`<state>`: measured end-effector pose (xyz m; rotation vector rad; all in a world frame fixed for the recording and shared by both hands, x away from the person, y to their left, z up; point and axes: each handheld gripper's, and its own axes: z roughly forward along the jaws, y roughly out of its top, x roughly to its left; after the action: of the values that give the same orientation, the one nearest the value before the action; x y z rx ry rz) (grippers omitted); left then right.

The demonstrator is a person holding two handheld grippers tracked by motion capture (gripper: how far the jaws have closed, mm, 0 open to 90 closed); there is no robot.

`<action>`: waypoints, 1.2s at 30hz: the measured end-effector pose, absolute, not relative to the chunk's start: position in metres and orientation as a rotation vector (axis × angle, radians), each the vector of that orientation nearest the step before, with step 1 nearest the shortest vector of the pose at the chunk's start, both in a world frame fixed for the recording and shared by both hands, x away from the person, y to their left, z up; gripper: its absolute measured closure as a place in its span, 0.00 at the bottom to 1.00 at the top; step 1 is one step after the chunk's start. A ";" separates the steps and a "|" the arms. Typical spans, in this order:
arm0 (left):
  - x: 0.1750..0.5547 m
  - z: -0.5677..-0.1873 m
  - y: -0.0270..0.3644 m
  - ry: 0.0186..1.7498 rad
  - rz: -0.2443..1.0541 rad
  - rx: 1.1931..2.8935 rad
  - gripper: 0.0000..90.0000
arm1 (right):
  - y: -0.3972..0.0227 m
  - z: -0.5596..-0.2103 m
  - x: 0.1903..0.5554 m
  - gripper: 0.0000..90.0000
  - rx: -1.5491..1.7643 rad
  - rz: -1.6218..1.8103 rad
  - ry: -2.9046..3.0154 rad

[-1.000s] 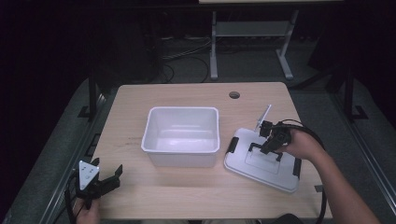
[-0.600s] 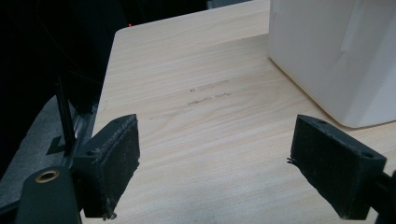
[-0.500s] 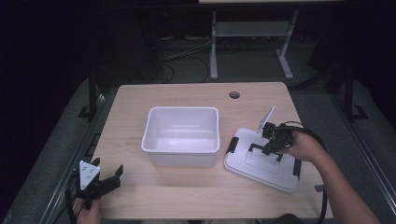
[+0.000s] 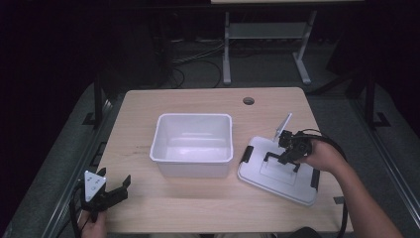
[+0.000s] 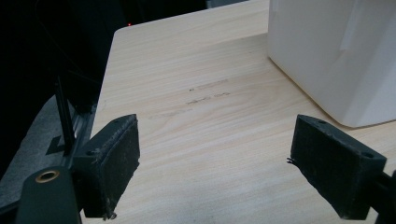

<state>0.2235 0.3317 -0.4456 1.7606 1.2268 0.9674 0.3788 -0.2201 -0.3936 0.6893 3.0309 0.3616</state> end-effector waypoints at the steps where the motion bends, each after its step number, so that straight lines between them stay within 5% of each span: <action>1: 0.223 -0.446 0.332 1.225 0.969 1.762 0.17 | -0.220 -0.394 0.379 0.93 0.684 0.363 3.031; 36: 0.223 -0.446 0.332 1.225 0.968 1.759 0.17 | -0.226 -0.355 0.372 0.93 0.641 0.402 3.013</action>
<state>0.2234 0.3322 -0.4455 1.7593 1.2246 0.9684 0.3725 -0.2261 -0.3555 0.6410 3.0133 0.4023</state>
